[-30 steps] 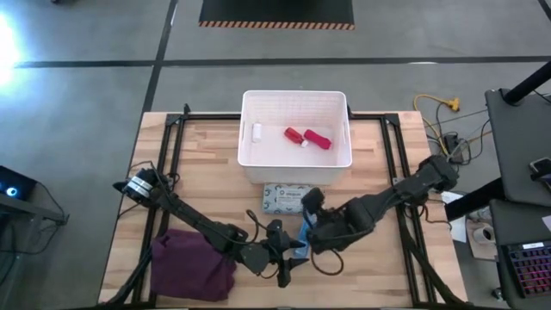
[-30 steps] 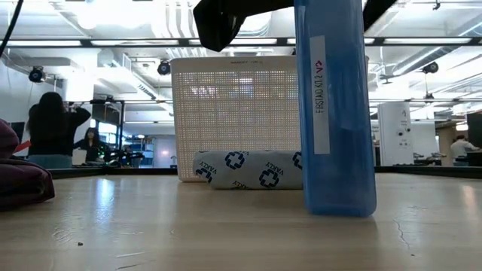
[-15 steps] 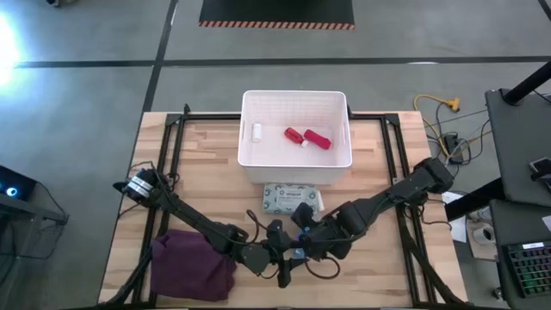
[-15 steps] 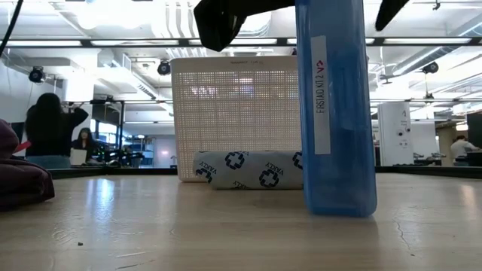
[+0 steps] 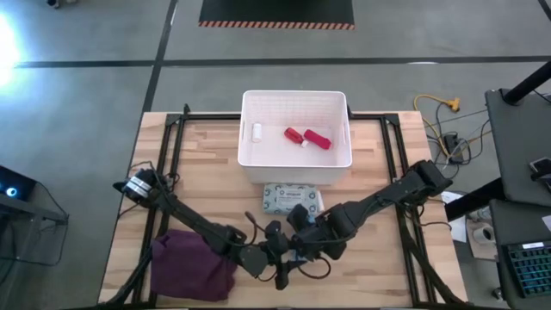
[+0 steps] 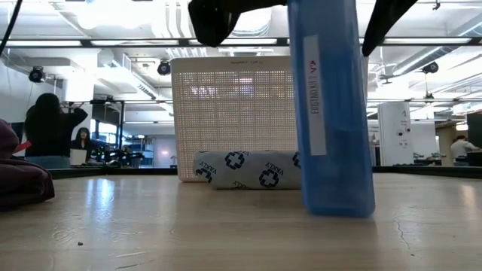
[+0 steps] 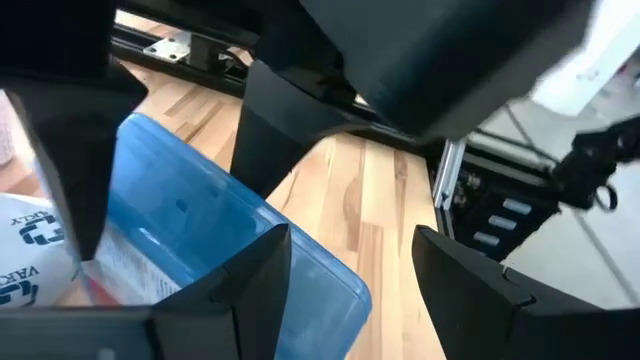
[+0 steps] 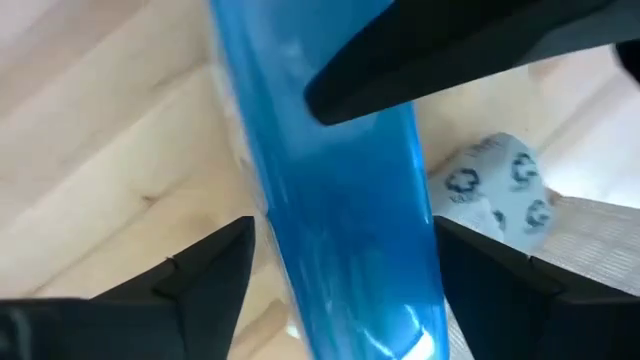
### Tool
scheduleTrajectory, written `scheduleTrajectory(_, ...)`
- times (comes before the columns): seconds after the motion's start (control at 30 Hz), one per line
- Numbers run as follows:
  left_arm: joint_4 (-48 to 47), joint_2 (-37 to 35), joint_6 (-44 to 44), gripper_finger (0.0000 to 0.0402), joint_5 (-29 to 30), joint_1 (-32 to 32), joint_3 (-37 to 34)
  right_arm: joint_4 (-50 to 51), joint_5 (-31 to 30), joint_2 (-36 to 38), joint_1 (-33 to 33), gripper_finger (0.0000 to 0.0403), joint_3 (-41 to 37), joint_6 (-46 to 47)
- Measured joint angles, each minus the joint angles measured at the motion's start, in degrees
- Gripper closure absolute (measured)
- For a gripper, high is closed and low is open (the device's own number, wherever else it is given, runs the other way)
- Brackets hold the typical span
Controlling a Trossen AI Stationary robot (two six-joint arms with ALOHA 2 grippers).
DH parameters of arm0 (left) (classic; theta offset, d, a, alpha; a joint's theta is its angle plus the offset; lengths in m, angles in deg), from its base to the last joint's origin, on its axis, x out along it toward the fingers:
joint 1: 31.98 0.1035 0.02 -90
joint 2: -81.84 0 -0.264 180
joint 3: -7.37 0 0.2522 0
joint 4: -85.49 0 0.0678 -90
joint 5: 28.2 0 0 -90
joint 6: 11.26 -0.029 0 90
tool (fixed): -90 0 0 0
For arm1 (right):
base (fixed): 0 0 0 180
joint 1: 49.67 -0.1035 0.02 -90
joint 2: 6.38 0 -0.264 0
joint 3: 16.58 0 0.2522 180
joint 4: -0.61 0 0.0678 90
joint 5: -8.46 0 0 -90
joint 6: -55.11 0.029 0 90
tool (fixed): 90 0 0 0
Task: Pick & place medical supplies in basket/bin
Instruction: Put the blue first aid kit into the white bin
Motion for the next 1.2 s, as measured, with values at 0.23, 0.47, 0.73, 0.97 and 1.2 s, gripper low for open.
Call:
scheduleTrajectory(0.23,-0.6,-0.9,-0.9,0.0207,0.6,-0.4,-0.4,0.2,1.8,-0.7,0.3,0.0188,0.0,0.7)
scheduleTrajectory(0.47,-2.9,-2.8,-0.8,0.0207,2.7,-1.9,-0.5,0.7,3.5,0.2,0.5,0.0233,0.0,9.9)
scheduleTrajectory(0.73,-17.3,-11.2,-0.8,0.0207,15.0,-5.5,-0.7,4.3,3.5,4.5,0.3,0.0235,-0.1,25.6)
scheduleTrajectory(0.97,-32.3,-20.9,9.8,0.0207,29.8,-8.6,-4.3,3.2,-7.1,12.5,-1.1,0.0235,4.1,49.8)
scheduleTrajectory(1.2,-32.9,-28.5,21.5,0.0207,30.2,-12.7,-11.2,3.3,-30.6,22.5,0.2,0.0235,7.7,80.8)
